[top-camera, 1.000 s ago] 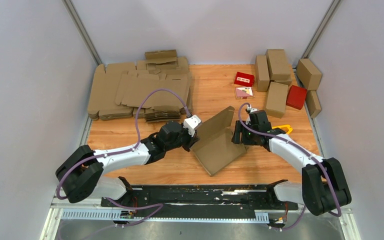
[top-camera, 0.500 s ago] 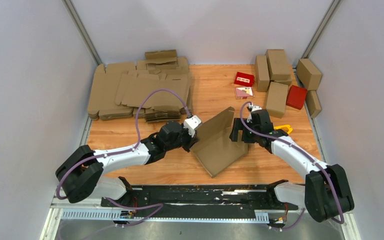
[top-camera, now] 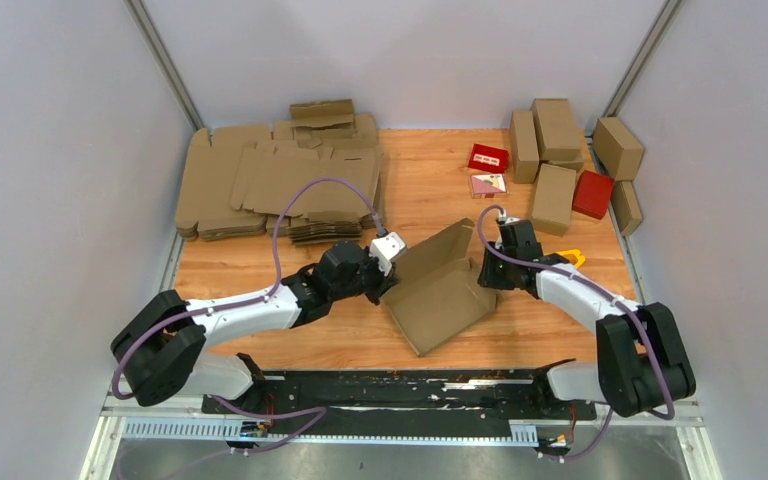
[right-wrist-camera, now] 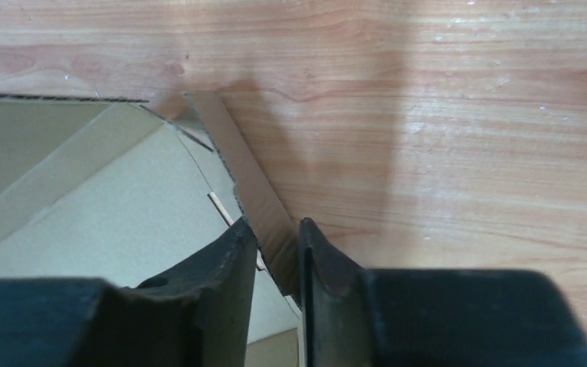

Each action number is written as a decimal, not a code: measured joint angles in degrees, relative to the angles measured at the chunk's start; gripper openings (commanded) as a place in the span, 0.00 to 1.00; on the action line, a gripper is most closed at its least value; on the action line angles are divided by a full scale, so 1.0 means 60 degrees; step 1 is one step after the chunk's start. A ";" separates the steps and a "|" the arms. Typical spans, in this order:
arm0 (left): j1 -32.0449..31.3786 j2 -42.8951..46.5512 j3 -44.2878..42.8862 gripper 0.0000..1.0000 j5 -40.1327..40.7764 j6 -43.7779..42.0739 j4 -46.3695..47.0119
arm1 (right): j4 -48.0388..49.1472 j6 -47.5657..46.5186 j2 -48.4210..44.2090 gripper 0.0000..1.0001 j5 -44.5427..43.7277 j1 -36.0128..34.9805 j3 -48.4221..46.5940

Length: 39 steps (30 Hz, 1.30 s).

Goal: Fold the paper box

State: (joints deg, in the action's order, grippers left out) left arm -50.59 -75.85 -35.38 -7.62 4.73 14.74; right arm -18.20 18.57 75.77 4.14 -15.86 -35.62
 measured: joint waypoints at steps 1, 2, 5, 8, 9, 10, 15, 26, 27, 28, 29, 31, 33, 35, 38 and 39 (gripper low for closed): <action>0.0000 0.0000 0.0000 0.03 0.0022 -0.0015 -0.0007 | 0.0004 -0.0007 -0.0022 0.22 -0.0138 -0.0142 -0.0007; 0.0000 0.0000 0.0000 0.03 0.0047 -0.0029 -0.0011 | -0.0015 -0.0047 -0.0044 0.20 -0.0273 -0.0310 -0.0018; 0.0018 0.0000 -0.0026 0.03 0.0157 -0.0084 -0.0058 | -0.0186 -0.0193 -0.0229 0.15 -0.0980 -0.0958 -0.0055; 0.0018 0.0000 -0.0080 0.03 0.0259 -0.0109 -0.0127 | -0.0455 -0.0331 -0.0521 0.15 -0.1650 -0.1596 -0.0175; 0.0018 0.0000 -0.0095 0.03 0.0284 -0.0109 -0.0149 | -0.0506 -0.0350 -0.0608 0.15 -0.1767 -0.1741 -0.0208; 0.0018 0.0000 -0.0098 0.03 0.0291 -0.0109 -0.0153 | -0.0539 -0.0357 -0.0688 0.15 -0.1840 -0.1869 -0.0226; 0.0018 0.0000 -0.0098 0.03 0.0302 -0.0102 -0.0175 | -0.0630 -0.0361 -0.0860 0.18 -0.1942 -0.2259 -0.0233; 0.0007 -0.0004 -0.0131 0.03 0.0280 -0.0095 -0.0215 | -0.0634 -0.0441 -0.0659 0.45 -0.1745 -0.2535 -0.0255; 0.0011 -0.0004 -0.0131 0.03 0.0280 -0.0095 -0.0215 | -0.0634 -0.0441 -0.0630 0.50 -0.1741 -0.2535 -0.0270; 0.0011 -0.0004 -0.0131 0.02 0.0280 -0.0095 -0.0215 | -0.0637 -0.0430 -0.0605 0.55 -0.1738 -0.2535 -0.0288; 0.0011 -0.0004 -0.0131 0.03 0.0277 -0.0095 -0.0219 | -0.0641 -0.0441 -0.0594 0.60 -0.1719 -0.2535 -0.0302; 0.0007 -0.0018 -0.0131 0.02 0.0255 -0.0095 -0.0219 | -0.0645 -0.0430 -0.0583 0.68 -0.1672 -0.2535 -0.0310; 0.0007 -0.0022 -0.0131 0.02 0.0233 -0.0091 -0.0219 | -0.0663 -0.0452 -0.0583 0.72 -0.1603 -0.2535 -0.0310; 0.0007 -0.0022 -0.0131 0.03 0.0204 -0.0091 -0.0219 | -0.0667 -0.0470 -0.0594 0.73 -0.1494 -0.2532 -0.0310; 0.0004 -0.0022 -0.0131 0.02 0.0189 -0.0091 -0.0219 | -0.0663 -0.0477 -0.0652 0.72 -0.1137 -0.2375 -0.0310; 0.0004 -0.0022 -0.0131 0.03 0.0178 -0.0091 -0.0219 | -0.0663 -0.0474 -0.0678 0.72 -0.0980 -0.2302 -0.0310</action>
State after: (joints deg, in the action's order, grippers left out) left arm -50.57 -75.99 -36.16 -6.55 4.19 13.43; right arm -22.17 15.73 71.70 -1.74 -29.67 -37.47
